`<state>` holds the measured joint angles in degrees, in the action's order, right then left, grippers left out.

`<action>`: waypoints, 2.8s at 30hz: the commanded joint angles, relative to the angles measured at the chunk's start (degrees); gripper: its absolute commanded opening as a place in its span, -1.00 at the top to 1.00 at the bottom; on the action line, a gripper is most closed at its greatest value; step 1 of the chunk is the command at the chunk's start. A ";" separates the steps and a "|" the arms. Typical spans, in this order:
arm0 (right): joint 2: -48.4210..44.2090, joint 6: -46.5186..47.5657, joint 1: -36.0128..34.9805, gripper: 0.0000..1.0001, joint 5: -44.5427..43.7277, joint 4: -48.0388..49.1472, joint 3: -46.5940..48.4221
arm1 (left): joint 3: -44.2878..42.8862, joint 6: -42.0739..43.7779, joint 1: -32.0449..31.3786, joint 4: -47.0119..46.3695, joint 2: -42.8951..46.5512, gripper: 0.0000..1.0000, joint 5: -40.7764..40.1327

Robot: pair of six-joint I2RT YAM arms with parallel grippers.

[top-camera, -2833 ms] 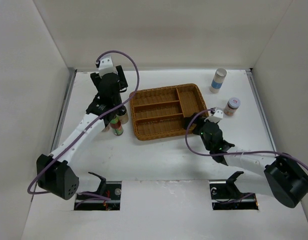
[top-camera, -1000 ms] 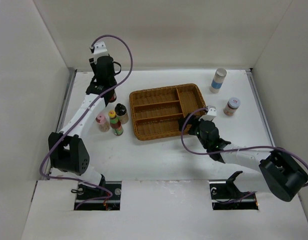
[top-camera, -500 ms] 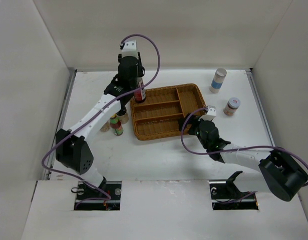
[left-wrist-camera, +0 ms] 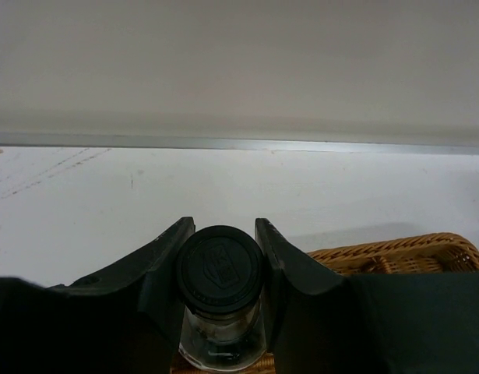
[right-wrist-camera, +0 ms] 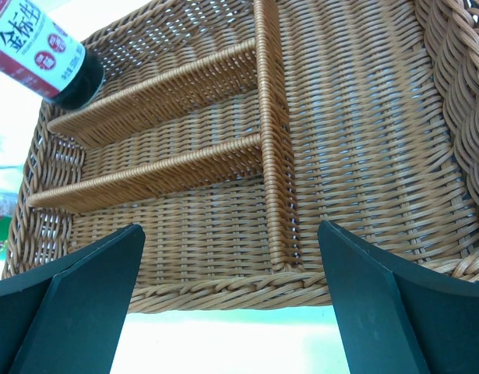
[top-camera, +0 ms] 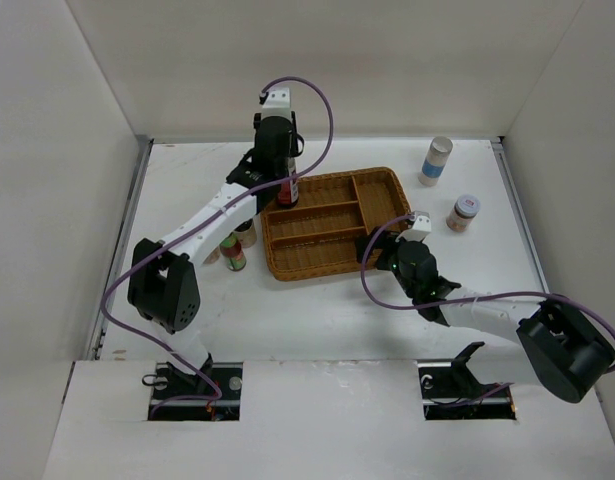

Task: Organize the condiment bottles

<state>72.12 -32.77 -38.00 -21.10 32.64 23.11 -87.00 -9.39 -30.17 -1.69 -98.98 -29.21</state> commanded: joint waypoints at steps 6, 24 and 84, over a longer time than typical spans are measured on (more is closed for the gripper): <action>-0.04 0.61 -0.80 -1.00 0.54 3.48 2.38 | -4.67 0.07 0.25 -9.12 1.86 0.72 1.08; -1.27 0.61 -0.63 -1.00 0.36 3.30 1.76 | 11.41 -2.39 -1.51 -19.22 -0.34 0.30 1.00; -8.48 3.33 -3.62 -0.62 0.80 8.14 -1.32 | 48.51 -7.93 1.75 0.90 46.76 0.64 -12.27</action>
<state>63.70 -29.34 -41.28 -21.26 37.89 19.99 -35.94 -19.33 -28.21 2.79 -56.64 -39.86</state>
